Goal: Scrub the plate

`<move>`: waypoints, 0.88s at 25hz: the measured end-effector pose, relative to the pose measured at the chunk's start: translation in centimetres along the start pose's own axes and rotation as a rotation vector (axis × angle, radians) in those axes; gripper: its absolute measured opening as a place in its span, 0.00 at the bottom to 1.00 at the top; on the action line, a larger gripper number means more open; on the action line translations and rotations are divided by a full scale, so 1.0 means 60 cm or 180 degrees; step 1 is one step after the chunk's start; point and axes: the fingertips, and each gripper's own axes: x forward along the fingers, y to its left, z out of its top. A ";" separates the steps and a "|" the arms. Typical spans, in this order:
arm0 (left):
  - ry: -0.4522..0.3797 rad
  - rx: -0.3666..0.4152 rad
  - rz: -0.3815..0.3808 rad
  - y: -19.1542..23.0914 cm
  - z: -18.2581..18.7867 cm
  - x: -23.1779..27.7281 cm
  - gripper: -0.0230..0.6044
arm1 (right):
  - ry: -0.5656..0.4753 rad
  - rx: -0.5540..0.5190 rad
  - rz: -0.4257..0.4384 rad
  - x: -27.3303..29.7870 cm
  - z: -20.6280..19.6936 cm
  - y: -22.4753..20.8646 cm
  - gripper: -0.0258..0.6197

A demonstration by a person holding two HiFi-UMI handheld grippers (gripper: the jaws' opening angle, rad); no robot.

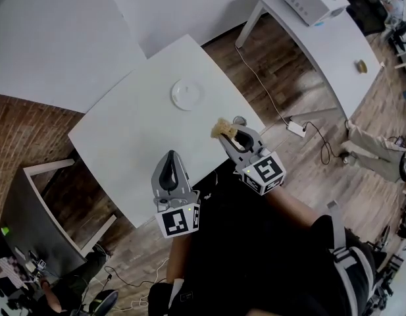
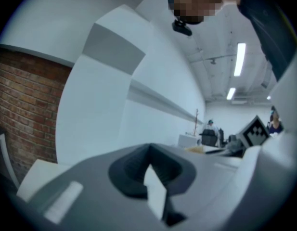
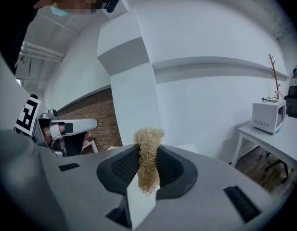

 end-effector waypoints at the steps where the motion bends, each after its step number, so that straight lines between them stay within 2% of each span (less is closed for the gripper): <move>1: 0.0016 -0.0003 -0.0011 0.002 -0.003 0.006 0.04 | 0.0000 0.0009 -0.0016 0.006 0.000 -0.005 0.17; 13: 0.0172 0.0058 -0.0090 0.020 -0.015 0.104 0.04 | 0.0211 0.0074 -0.0050 0.101 -0.027 -0.083 0.17; 22: 0.0277 0.0035 -0.0156 0.026 -0.047 0.182 0.04 | 0.0581 0.0172 -0.0181 0.177 -0.110 -0.151 0.17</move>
